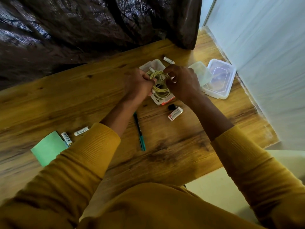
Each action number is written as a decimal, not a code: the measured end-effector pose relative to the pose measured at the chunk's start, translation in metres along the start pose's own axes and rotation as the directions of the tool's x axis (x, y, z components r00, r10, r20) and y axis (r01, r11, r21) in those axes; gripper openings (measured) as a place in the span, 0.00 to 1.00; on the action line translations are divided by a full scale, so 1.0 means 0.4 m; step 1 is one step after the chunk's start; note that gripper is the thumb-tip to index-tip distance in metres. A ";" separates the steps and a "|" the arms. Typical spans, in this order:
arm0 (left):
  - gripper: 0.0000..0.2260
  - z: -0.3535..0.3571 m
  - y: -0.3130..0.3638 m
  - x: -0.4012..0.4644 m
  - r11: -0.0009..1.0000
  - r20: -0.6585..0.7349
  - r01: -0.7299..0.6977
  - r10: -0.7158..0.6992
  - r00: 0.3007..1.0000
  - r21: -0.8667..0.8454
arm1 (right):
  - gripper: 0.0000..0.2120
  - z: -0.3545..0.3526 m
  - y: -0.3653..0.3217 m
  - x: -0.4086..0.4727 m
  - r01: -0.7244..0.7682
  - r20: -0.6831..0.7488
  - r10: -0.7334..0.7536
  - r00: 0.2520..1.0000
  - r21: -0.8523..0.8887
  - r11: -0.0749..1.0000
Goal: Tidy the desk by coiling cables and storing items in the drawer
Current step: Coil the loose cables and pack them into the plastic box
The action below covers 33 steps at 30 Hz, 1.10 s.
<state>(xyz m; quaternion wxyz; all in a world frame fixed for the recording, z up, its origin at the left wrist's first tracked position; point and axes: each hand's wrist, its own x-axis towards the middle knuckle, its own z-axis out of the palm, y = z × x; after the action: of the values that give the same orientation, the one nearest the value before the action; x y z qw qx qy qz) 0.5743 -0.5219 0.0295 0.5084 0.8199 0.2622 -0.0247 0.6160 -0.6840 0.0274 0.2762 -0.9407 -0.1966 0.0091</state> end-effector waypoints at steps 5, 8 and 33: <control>0.08 0.016 -0.026 0.006 0.976 -0.050 -0.144 0.153 0.987 0.162 | 0.19 0.025 -0.005 -0.019 -0.013 -0.081 0.012 0.997 -0.021 1.000; 0.07 0.021 -0.042 0.013 0.946 -0.065 -0.195 0.218 0.974 0.258 | 0.17 0.033 0.002 -0.027 0.012 -0.072 -0.013 0.997 -0.020 1.000; 0.04 0.029 -0.037 -0.003 0.583 0.015 -0.404 0.558 0.830 0.704 | 0.19 0.051 -0.009 -0.032 -0.019 -0.034 0.009 0.999 -0.307 0.952</control>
<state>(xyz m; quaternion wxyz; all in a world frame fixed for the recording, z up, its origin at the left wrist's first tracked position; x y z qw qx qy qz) 0.5693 -0.5269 0.0120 0.1281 0.9847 0.0526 0.1062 0.6003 -0.6757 0.0109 0.1296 -0.9736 -0.1846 -0.0349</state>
